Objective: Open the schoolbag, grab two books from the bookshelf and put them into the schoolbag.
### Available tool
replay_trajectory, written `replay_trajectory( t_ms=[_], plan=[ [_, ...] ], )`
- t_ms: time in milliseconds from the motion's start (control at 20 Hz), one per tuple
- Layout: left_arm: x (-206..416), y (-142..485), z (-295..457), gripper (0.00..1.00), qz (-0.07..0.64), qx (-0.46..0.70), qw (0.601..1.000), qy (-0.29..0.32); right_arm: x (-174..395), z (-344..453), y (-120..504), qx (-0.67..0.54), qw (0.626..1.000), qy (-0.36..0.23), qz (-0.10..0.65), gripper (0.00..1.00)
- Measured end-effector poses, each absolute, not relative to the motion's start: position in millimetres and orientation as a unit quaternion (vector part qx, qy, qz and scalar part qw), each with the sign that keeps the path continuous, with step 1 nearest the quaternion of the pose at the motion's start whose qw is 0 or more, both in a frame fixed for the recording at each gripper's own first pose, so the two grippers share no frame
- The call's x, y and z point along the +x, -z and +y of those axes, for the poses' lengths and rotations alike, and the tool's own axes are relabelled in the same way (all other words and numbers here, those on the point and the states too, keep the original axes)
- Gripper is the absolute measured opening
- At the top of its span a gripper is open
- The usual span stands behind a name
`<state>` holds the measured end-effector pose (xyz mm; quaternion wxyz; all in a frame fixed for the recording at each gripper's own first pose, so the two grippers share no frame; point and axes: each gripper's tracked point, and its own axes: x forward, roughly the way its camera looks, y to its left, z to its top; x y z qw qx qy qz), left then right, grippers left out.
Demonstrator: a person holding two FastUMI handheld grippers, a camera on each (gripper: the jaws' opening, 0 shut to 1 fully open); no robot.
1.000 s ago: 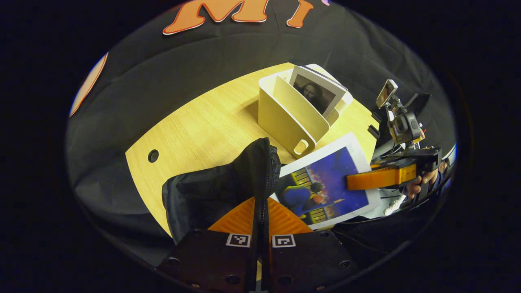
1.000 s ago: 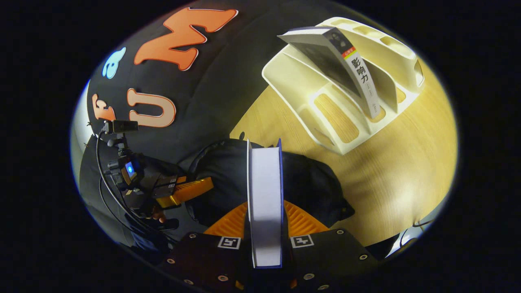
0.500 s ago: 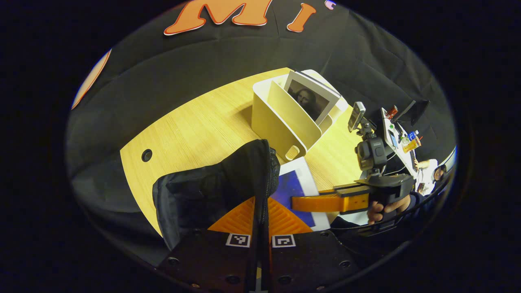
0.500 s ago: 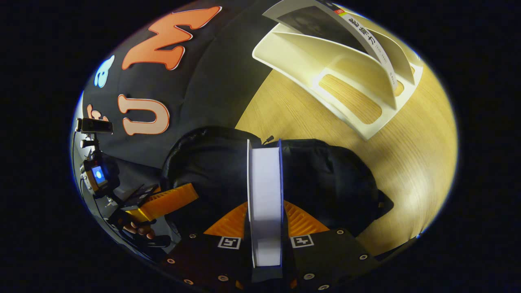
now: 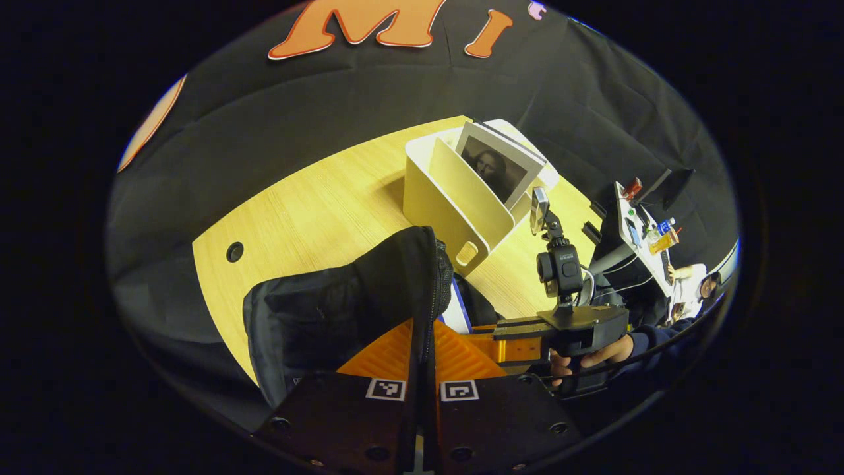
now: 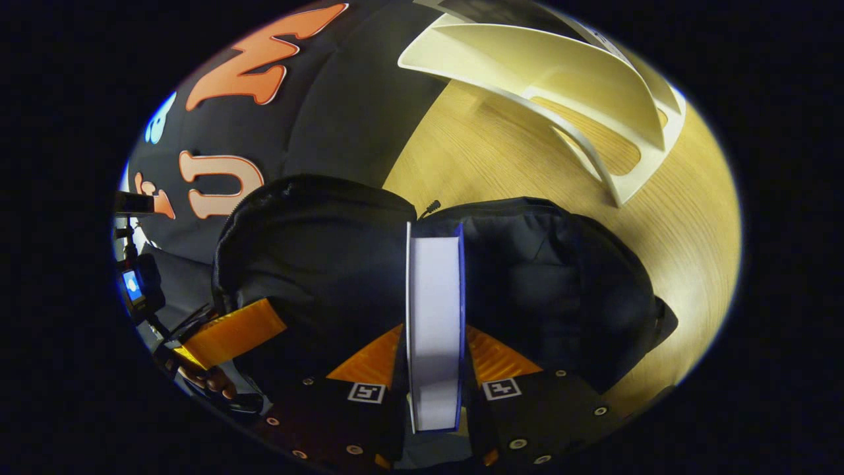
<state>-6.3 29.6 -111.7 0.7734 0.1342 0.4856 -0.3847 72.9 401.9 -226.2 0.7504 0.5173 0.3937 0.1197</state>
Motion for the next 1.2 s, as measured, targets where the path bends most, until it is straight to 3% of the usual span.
replay_trajectory(
  t_ms=[100,250,300,350,400,450,650,700,750,950,1200],
  plan=[
    [0.6,117.4,45.1,0.06,0.487,0.134,0.774,0.381,56.1,395.8,240.6,0.476,0.747,-0.124,0.446,0.48],
    [-4.9,115.9,45.0,0.06,0.484,0.134,0.779,0.376,41.1,379.3,246.3,0.432,0.757,-0.126,0.474,0.52],
    [-6.0,114.9,40.5,0.05,0.484,0.134,0.781,0.371,38.8,369.6,249.0,0.412,0.765,-0.123,0.480,0.60],
    [-6.4,117.4,40.1,0.05,0.484,0.129,0.785,0.364,35.9,364.1,249.1,0.401,0.769,-0.128,0.482,0.51],
    [-4.6,120.0,41.2,0.05,0.485,0.123,0.789,0.356,35.5,358.1,245.6,0.397,0.769,-0.134,0.483,0.92],
    [-2.3,123.1,44.6,0.05,0.486,0.117,0.794,0.345,33.7,355.2,240.8,0.393,0.767,-0.141,0.488,0.80],
    [-3.5,129.4,59.0,0.05,0.488,0.103,0.804,0.322,28.4,322.5,228.6,0.332,0.793,-0.150,0.489,0.83],
    [-3.3,129.4,60.1,0.06,0.490,0.100,0.806,0.317,26.6,310.3,225.0,0.314,0.799,-0.151,0.489,0.76],
    [-2.5,128.9,60.9,0.05,0.489,0.099,0.808,0.314,26.1,299.3,220.4,0.297,0.806,-0.151,0.489,0.90],
    [-4.4,131.7,54.0,0.06,0.491,0.095,0.813,0.299,24.4,254.8,206.4,0.242,0.823,-0.147,0.493,0.97],
    [-6.1,137.9,48.6,0.06,0.493,0.094,0.816,0.287,28.9,212.0,186.9,0.190,0.834,-0.144,0.497,0.98]
  ],
)
